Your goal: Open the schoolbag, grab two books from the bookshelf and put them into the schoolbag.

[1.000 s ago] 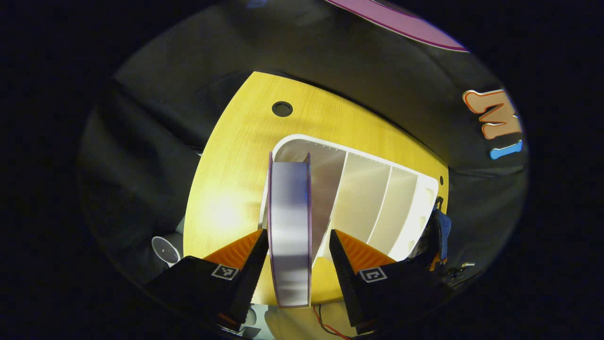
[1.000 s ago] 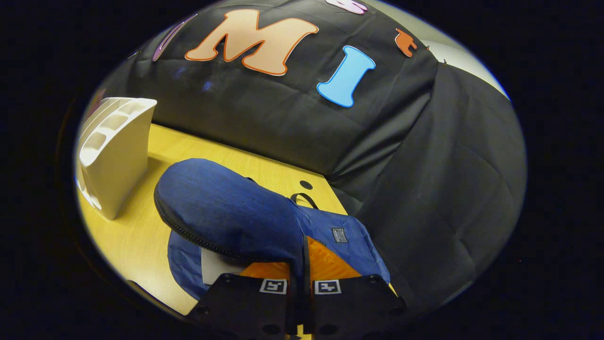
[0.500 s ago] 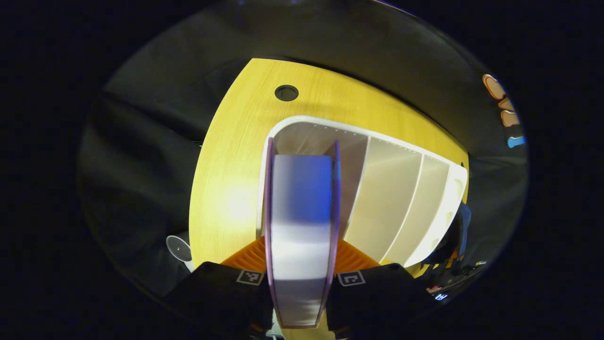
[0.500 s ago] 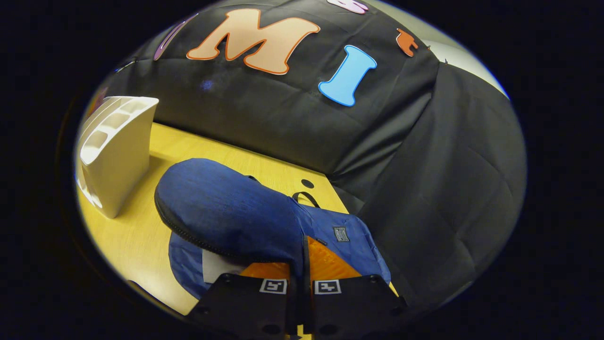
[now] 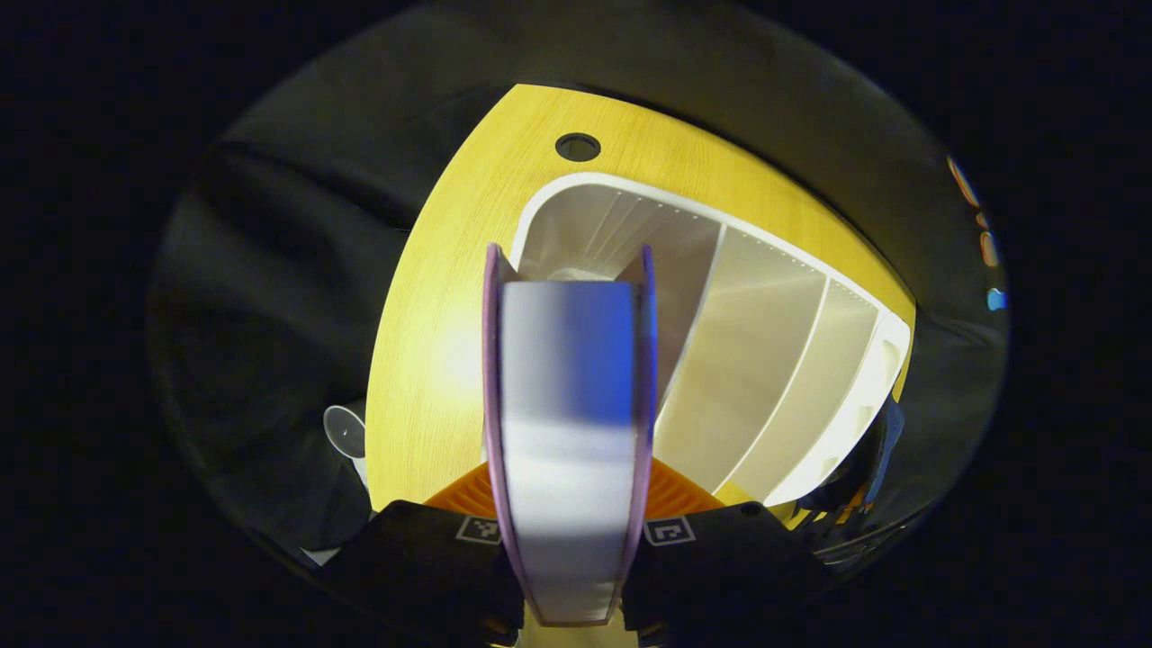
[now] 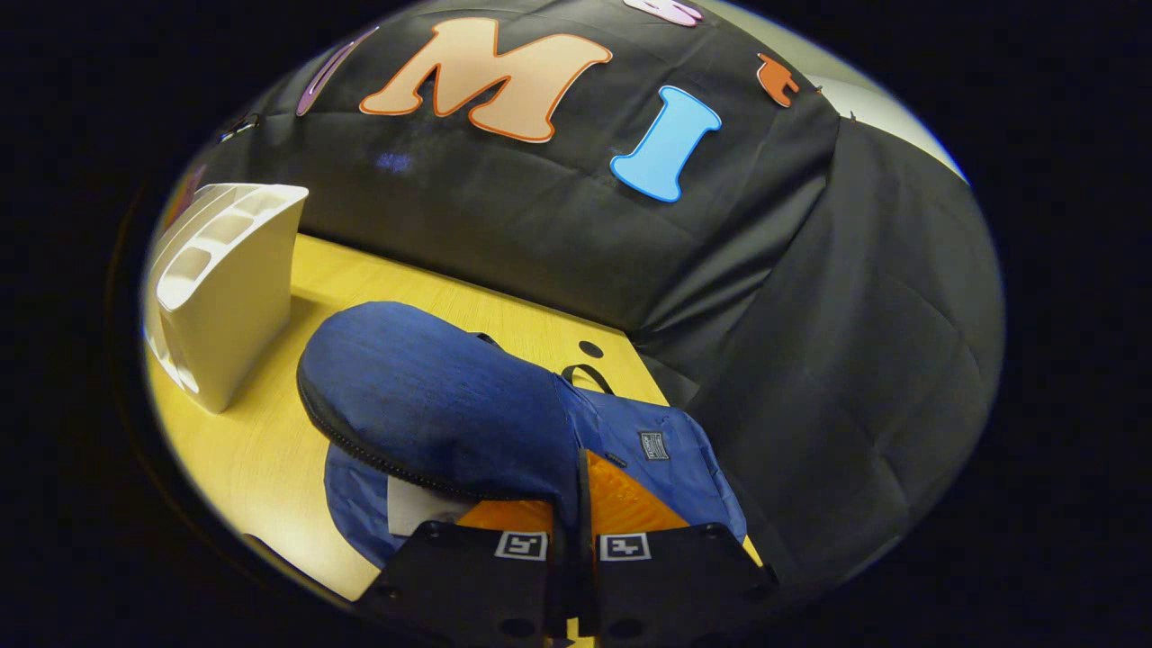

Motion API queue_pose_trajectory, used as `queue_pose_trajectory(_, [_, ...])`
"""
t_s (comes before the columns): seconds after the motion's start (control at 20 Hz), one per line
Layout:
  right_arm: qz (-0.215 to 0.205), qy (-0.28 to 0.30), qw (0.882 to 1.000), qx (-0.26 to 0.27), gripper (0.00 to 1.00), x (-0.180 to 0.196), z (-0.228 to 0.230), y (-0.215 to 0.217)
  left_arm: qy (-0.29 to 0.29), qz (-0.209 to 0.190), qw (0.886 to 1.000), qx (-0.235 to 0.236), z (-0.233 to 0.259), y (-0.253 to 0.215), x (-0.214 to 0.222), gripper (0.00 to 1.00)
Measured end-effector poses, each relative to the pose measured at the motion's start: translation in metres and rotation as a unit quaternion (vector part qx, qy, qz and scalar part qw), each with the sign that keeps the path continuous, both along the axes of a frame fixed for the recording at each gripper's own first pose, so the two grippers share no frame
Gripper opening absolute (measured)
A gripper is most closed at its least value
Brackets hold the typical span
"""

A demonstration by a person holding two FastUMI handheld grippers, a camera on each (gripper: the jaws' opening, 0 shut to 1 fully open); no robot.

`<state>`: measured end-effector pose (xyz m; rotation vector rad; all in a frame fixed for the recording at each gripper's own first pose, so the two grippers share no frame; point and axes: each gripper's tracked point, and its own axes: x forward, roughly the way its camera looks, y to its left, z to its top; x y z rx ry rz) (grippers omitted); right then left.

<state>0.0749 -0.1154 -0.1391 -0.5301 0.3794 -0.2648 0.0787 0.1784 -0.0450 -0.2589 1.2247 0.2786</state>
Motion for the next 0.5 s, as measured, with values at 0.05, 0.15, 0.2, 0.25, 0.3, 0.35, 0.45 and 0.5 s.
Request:
queue_pose_trajectory(0.05, [0.001,0.002,1.000,0.000,0.10,-0.001,-0.001,0.000,-0.001,-0.001,1.000,0.005,0.007,-0.003,-0.006,0.39])
queue_pose_trajectory(0.15, [0.006,0.006,1.000,0.002,0.07,-0.001,-0.001,0.000,0.001,-0.003,1.000,0.012,0.019,-0.010,-0.019,0.39])
queue_pose_trajectory(0.2, [0.008,0.006,1.000,0.003,0.09,0.000,0.000,0.000,0.001,-0.003,1.000,0.014,0.024,-0.015,-0.025,0.39])
queue_pose_trajectory(0.25, [0.010,0.007,1.000,0.005,0.08,-0.001,-0.001,0.000,-0.001,-0.004,1.000,0.017,0.030,-0.018,-0.031,0.39])
queue_pose_trajectory(0.3, [0.013,0.008,1.000,0.009,0.07,-0.001,-0.001,0.000,-0.005,-0.005,1.000,0.022,0.037,-0.022,-0.037,0.39])
queue_pose_trajectory(0.35, [0.014,0.009,1.000,0.014,0.07,-0.001,0.000,0.000,-0.008,-0.005,1.000,0.026,0.043,-0.025,-0.043,0.39])
queue_pose_trajectory(0.45, [0.020,0.012,1.000,0.021,0.09,-0.002,0.002,-0.001,-0.013,-0.005,0.999,0.035,0.054,-0.033,-0.055,0.39])
queue_pose_trajectory(0.5, [0.024,0.014,0.999,0.022,0.10,-0.002,0.000,-0.001,-0.016,-0.003,0.999,0.039,0.060,-0.037,-0.060,0.39])
